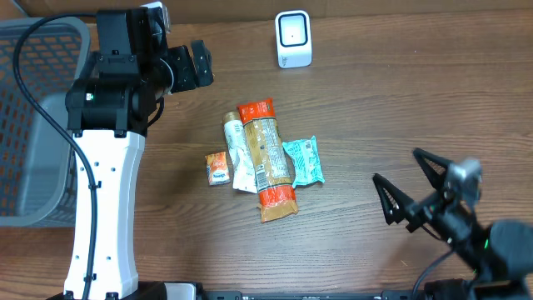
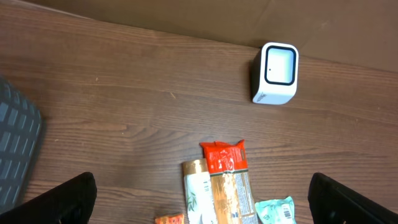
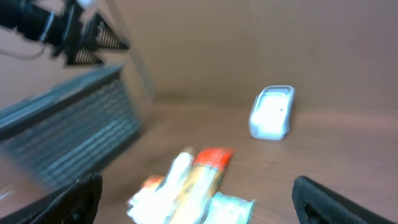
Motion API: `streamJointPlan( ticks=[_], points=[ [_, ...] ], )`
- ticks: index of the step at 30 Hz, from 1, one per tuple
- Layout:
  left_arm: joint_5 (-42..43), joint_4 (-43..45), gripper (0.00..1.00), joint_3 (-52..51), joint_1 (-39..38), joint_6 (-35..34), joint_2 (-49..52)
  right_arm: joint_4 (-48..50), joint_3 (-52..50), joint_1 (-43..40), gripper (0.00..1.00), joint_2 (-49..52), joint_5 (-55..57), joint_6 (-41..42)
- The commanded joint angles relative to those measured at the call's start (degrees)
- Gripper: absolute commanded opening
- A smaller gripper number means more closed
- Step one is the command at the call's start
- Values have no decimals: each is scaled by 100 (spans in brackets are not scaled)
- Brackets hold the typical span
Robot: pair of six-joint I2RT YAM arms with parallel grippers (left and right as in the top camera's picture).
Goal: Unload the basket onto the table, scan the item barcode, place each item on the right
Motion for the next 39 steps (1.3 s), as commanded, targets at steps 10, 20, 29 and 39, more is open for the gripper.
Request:
streamJointPlan(
  ticks=[10, 20, 29, 39],
  points=[
    [44, 0, 100, 13, 31, 90, 0, 625, 1978, 9, 100, 5167, -4693, 466],
    [42, 0, 100, 13, 31, 92, 2, -317, 1978, 1582, 71, 6516, 120, 4190],
    [44, 0, 100, 13, 31, 90, 2, -503, 1976, 2640, 59, 6828, 2389, 6013],
    [44, 0, 100, 13, 31, 90, 7, 168, 1976, 2800, 48, 7689, 2061, 6098]
  ],
)
